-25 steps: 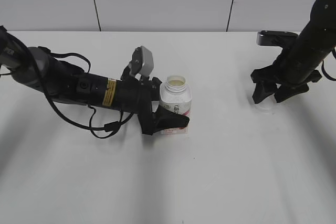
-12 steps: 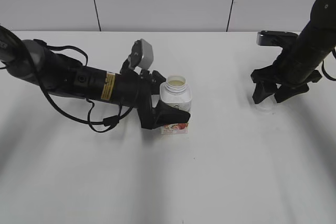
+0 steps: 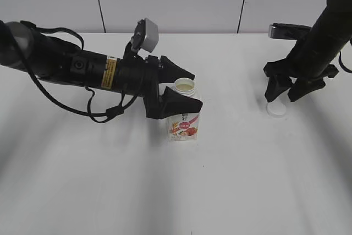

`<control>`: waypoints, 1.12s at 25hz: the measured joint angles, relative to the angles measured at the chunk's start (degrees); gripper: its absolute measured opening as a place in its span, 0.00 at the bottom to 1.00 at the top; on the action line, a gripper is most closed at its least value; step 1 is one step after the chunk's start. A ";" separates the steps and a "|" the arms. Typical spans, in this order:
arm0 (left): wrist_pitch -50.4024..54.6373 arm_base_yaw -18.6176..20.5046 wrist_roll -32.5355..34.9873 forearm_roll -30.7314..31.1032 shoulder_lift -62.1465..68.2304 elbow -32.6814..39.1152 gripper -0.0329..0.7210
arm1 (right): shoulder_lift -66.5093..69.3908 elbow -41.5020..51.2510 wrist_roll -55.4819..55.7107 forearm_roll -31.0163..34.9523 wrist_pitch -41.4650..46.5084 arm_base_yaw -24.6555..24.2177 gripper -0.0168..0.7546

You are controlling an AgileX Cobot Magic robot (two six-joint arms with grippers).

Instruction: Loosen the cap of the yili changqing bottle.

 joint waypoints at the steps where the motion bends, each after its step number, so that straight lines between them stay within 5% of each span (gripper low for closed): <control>1: -0.05 0.00 -0.88 0.17 -0.65 0.00 0.81 | 0.00 -0.65 0.13 0.00 1.04 0.00 0.66; 14: 0.26 1.25 -19.42 3.53 -12.30 0.00 0.75 | -0.05 -3.77 1.09 2.04 9.13 0.00 0.66; 23: 29.80 8.83 -37.04 8.48 -18.80 0.00 0.75 | -2.89 -7.08 1.20 4.92 12.94 0.00 0.66; 28: 46.08 10.85 -40.35 14.48 -19.84 0.05 0.75 | -3.47 -9.62 1.20 5.15 15.19 0.00 0.66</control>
